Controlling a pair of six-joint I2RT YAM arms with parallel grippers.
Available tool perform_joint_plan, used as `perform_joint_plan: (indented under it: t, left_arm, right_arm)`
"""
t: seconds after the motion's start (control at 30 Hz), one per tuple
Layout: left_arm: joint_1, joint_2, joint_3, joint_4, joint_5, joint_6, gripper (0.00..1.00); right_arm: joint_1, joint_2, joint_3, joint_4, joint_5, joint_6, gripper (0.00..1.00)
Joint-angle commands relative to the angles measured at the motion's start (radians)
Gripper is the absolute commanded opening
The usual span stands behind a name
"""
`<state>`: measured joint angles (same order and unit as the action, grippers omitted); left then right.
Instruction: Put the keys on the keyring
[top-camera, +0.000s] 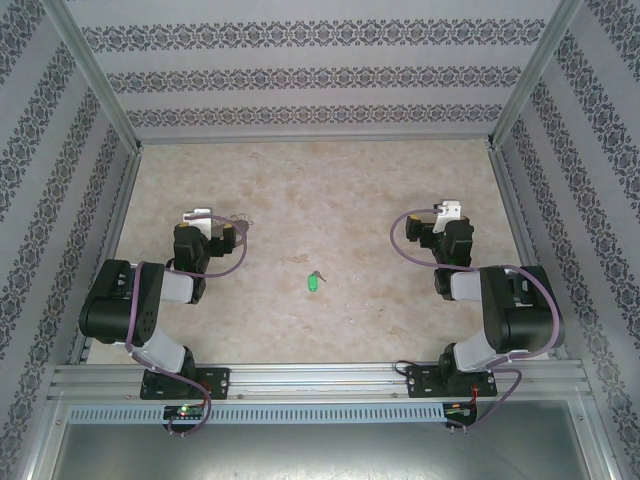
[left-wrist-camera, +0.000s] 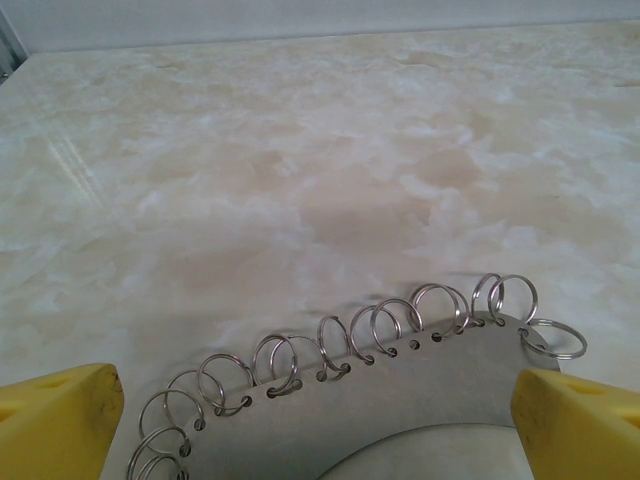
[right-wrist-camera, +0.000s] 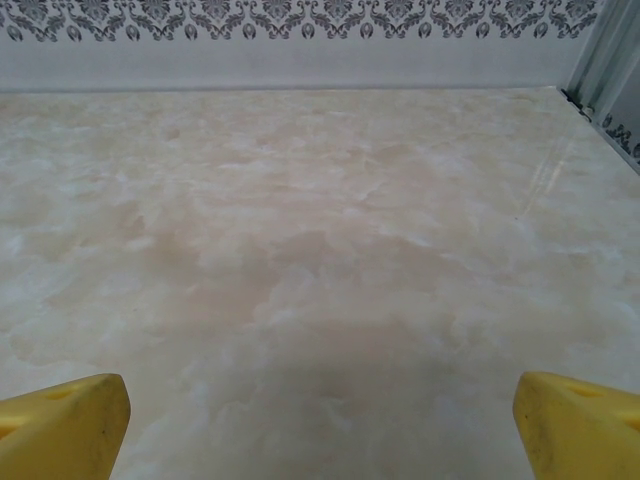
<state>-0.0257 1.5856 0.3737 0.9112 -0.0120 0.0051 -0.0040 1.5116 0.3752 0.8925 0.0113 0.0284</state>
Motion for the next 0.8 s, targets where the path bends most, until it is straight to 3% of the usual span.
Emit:
perform_joint_plan:
  t: [0.0,0.17,0.37,0.53,0.77]
  left_arm:
    - [0.015,-0.046,0.025,-0.034,0.022,0.015,1.00]
    - [0.011,-0.185,0.086,-0.284,-0.014,-0.001,1.00]
    - [-0.022,-0.275,0.189,-0.554,-0.036,-0.063,1.00]
    - [-0.074,-0.360,0.207,-0.661,0.010,-0.101,1.00]
    - [-0.082,-0.505,0.259,-0.877,0.057,-0.361,1.00]
  right_arm:
    - [0.010,-0.065,0.001,-0.020,0.034,0.015,0.98]
    - [0.024,-0.170,0.056,-0.226,0.129,0.016,0.98]
    - [0.057,-0.271,0.113,-0.398,0.136,0.073,0.98]
    - [0.104,-0.303,0.225,-0.633,0.043,0.141,0.98]
    - [0.167,-0.283,0.347,-0.839,-0.091,0.186,0.98]
